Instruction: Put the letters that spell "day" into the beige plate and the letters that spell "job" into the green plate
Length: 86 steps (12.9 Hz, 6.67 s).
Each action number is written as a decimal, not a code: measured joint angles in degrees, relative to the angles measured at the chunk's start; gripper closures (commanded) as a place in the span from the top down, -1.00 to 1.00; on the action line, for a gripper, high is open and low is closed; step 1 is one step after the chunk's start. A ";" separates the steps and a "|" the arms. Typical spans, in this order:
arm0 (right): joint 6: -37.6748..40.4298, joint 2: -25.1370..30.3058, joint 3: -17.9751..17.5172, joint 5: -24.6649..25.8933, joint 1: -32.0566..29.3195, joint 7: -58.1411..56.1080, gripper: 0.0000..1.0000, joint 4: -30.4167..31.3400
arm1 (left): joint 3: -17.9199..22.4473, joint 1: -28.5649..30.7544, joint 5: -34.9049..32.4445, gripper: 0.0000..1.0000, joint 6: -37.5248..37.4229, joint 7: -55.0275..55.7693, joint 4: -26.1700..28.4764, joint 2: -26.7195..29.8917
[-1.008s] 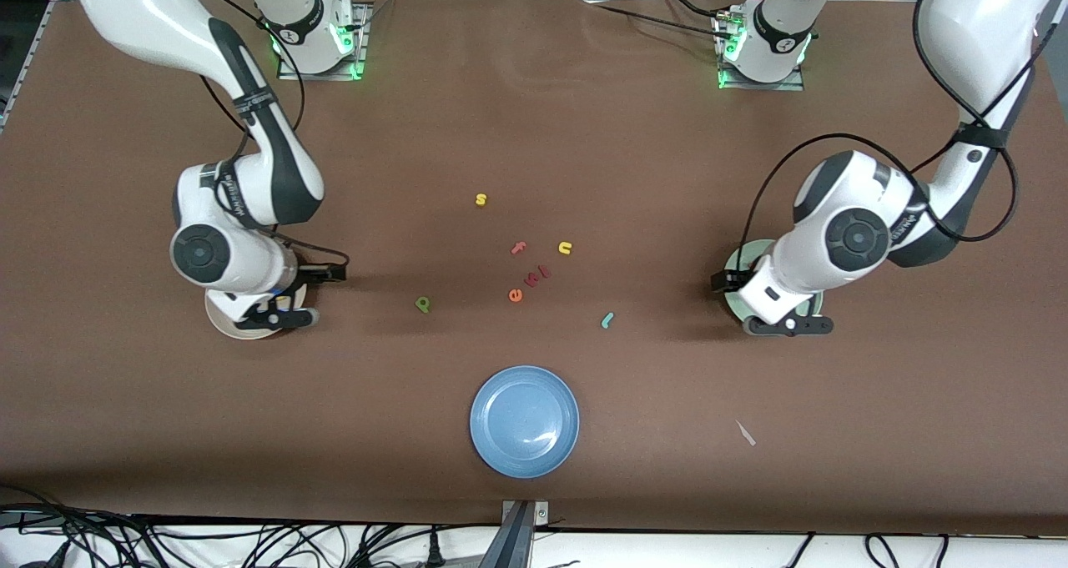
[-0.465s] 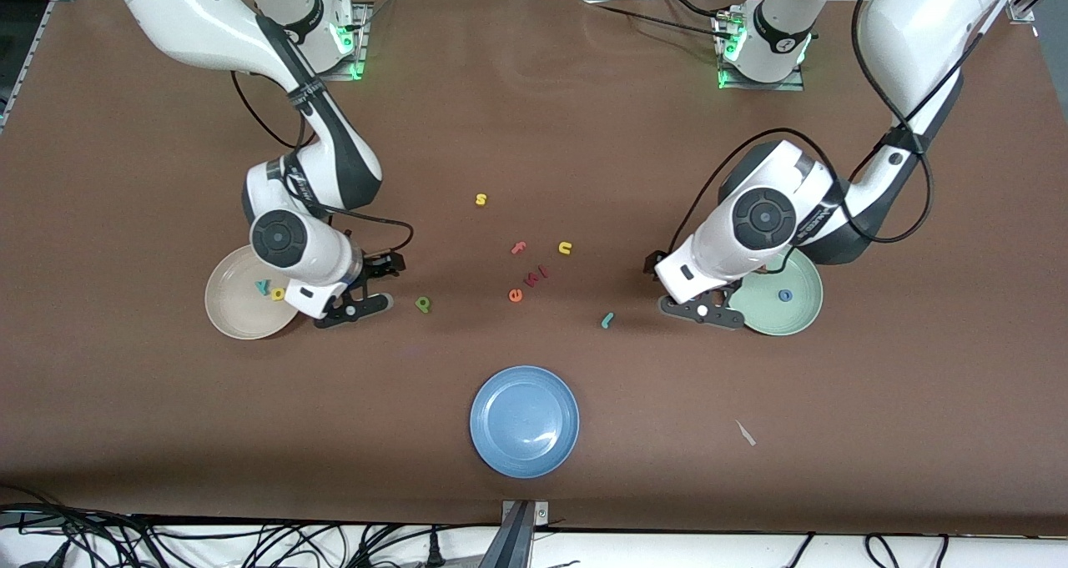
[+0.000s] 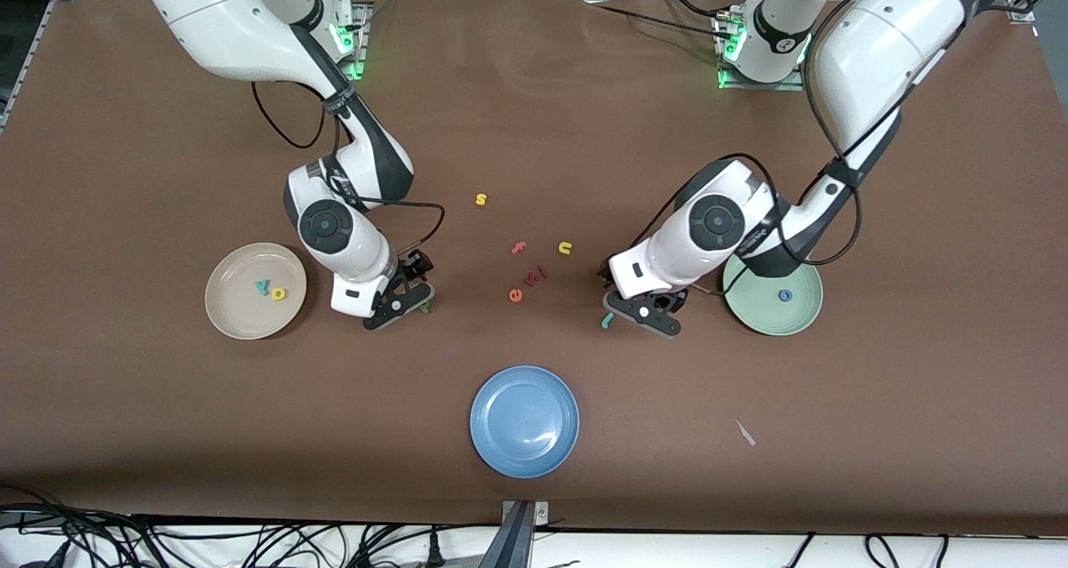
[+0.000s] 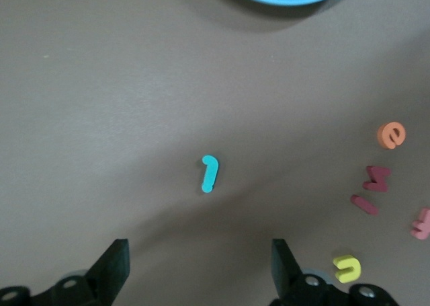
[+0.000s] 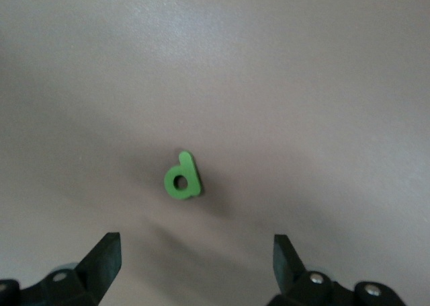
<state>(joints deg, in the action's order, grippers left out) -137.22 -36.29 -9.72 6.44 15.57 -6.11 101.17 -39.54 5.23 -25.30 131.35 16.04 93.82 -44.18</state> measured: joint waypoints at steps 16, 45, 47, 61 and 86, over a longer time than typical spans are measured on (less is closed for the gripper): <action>-7.95 -4.52 0.05 1.50 0.71 -3.22 0.46 -1.21 | 5.56 -5.92 -8.65 0.10 8.65 -0.93 -2.76 -6.83; 3.33 -4.93 0.34 2.06 0.50 -3.99 -0.81 -7.34 | 5.56 1.27 -8.51 -1.00 -10.76 -11.65 -6.11 2.63; 7.18 -4.86 0.64 2.04 -0.77 -3.97 -0.81 -8.80 | 4.27 7.31 -7.85 -1.00 -12.42 -19.64 -5.83 3.19; 27.09 -0.38 4.01 1.92 -18.10 -3.99 1.00 -9.77 | 3.49 16.73 -4.90 -1.00 -14.04 -26.85 7.30 3.04; 45.69 24.98 3.48 -1.81 -9.80 13.47 1.00 -13.97 | -2.55 18.98 11.72 1.00 -41.44 -19.21 -14.11 15.99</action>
<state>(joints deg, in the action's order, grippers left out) -91.52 -11.31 -6.23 4.63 5.77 7.35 87.20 -42.09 24.21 -13.58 89.91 -3.17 79.71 -28.19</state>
